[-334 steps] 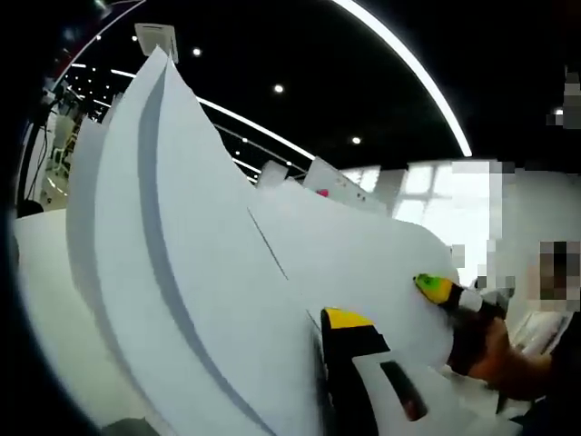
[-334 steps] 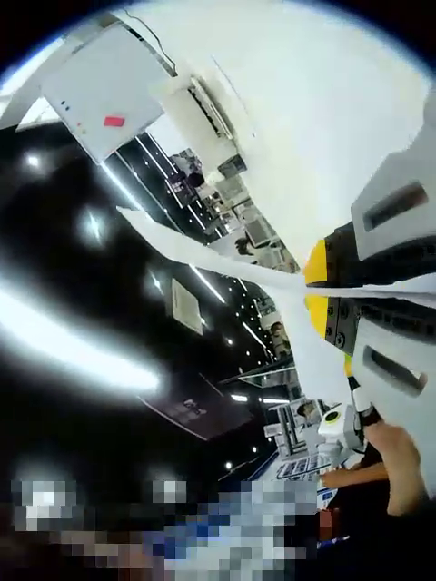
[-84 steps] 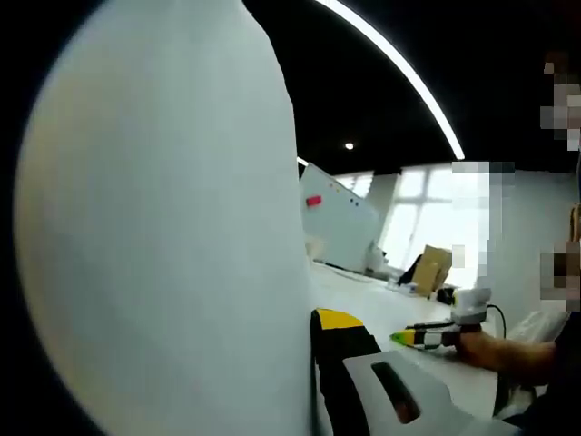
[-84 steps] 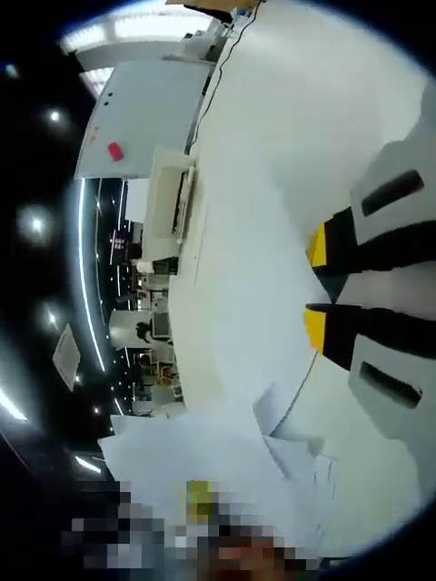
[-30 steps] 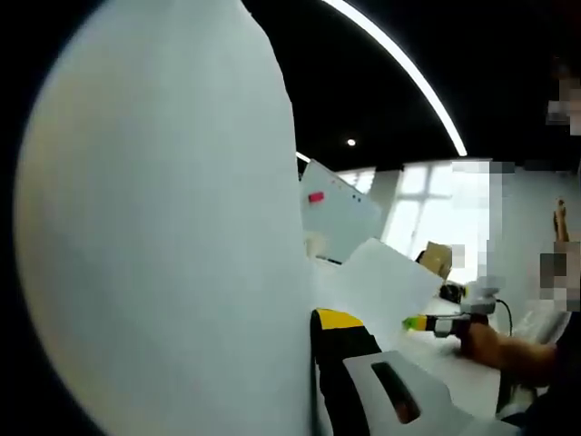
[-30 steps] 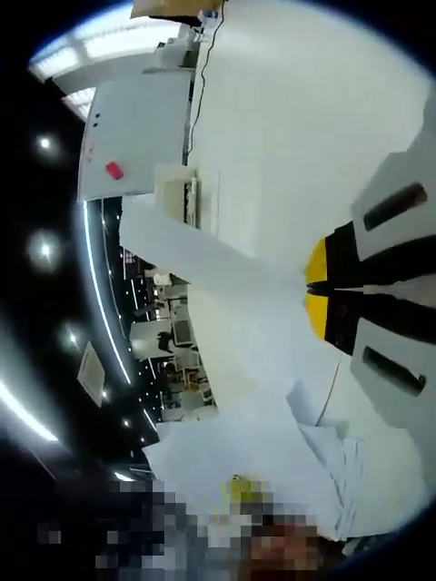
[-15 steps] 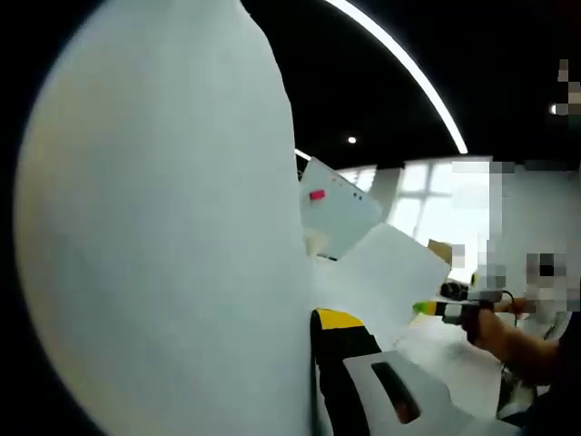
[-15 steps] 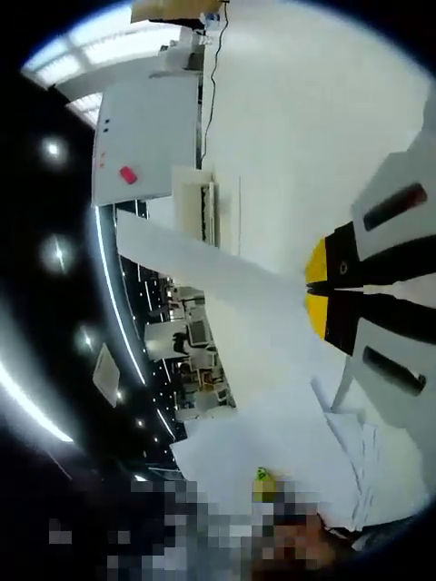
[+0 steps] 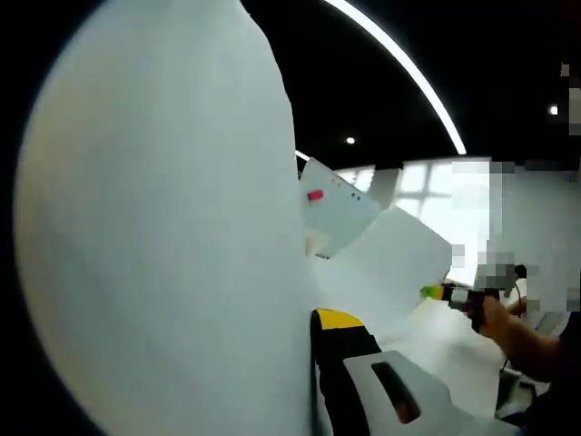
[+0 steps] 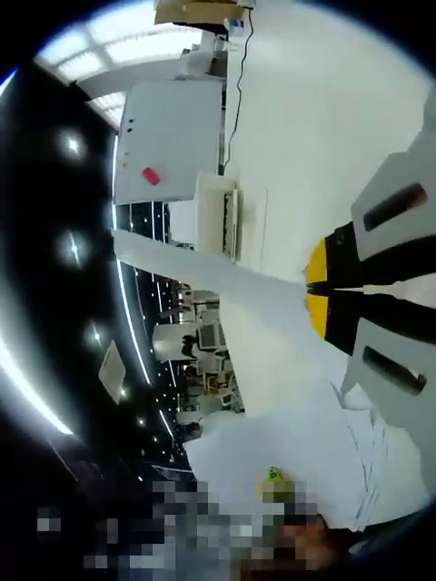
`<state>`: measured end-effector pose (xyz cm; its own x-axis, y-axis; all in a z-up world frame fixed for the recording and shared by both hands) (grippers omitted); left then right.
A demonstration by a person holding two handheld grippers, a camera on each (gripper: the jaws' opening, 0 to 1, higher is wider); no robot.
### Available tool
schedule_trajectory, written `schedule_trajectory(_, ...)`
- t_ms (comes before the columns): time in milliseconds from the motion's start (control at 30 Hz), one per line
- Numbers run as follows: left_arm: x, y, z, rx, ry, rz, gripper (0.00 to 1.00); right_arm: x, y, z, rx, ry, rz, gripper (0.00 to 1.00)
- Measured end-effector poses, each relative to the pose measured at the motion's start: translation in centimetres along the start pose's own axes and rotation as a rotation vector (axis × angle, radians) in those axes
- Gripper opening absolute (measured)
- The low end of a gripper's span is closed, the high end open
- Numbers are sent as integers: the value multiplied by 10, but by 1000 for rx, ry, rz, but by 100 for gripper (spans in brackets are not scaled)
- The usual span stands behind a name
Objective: Organize the stack of printing papers by aligning and flattening the scattered papers on the table
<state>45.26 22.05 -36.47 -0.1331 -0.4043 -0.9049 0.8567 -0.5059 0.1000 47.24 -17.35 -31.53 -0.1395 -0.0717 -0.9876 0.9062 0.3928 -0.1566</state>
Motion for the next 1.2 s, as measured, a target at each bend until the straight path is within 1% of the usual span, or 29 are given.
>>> schedule_trajectory(167,0,0,0,3,-2,4,6,-9,-5,-2,1,-8,20,0)
schedule_trajectory(700,-1,-1,0,8,-2,9,6,-32,-12,13,-5,10,97,0)
schedule_trajectory(967,-1,-1,0,11,-3,9,6,-38,-16,10,-21,27,115,0)
schedule_trajectory(1200,-1,-1,0,10,-3,10,6,-50,-24,6,-49,38,140,0)
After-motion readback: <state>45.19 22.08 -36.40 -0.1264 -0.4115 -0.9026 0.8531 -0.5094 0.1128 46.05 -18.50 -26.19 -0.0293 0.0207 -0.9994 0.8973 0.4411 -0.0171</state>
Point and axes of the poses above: the point that each gripper's makers call its tool centre point, and the gripper's own axes: y roughly forward along the fingers, z roughly to its right, x roughly out of its underside, the point moved 10 cm from there along -y, roughly backward along the fingers, and after that the axes turned 3 degrees about -y, right-handed, at the moved point
